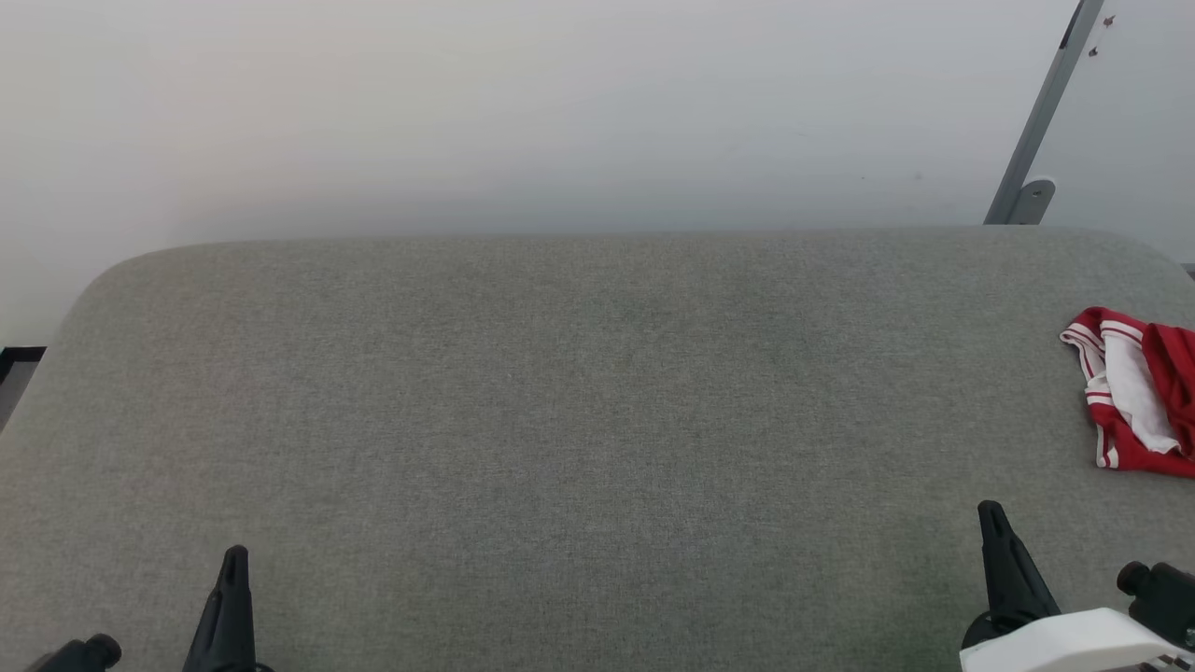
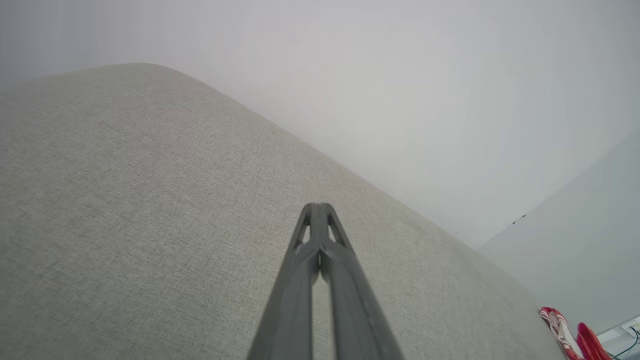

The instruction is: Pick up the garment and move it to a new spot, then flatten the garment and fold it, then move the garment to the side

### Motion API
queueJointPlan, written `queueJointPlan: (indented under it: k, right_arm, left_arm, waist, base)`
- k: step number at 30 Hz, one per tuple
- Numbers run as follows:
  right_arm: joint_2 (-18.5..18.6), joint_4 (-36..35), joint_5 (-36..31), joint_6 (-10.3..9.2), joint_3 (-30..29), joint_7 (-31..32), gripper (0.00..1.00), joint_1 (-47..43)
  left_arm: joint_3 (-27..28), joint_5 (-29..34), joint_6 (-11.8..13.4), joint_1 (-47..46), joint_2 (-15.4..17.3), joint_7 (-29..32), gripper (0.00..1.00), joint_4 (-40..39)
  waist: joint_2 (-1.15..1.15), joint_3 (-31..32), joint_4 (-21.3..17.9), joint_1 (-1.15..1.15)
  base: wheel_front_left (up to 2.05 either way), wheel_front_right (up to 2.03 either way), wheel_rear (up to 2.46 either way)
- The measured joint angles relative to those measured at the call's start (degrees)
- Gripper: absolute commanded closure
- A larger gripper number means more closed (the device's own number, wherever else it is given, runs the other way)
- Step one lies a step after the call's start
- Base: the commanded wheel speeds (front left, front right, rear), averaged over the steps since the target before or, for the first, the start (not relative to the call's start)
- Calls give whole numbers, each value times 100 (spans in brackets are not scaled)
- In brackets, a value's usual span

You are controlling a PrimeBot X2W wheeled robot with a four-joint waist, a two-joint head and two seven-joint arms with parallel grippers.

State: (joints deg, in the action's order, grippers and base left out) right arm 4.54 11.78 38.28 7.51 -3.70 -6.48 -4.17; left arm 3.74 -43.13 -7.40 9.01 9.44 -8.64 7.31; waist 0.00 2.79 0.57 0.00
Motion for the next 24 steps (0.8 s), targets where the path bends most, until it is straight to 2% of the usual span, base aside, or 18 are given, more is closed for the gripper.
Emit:
queueJointPlan:
  k: [24]
  right_arm:
    - [-56,75,1689,-1,-82,400,100,304]
  left_arm:
    - [69,-1521,1,-460,-192,460,100,212]
  waist:
    - [0,-67,-13,0]
  base:
    - [0,0,0]
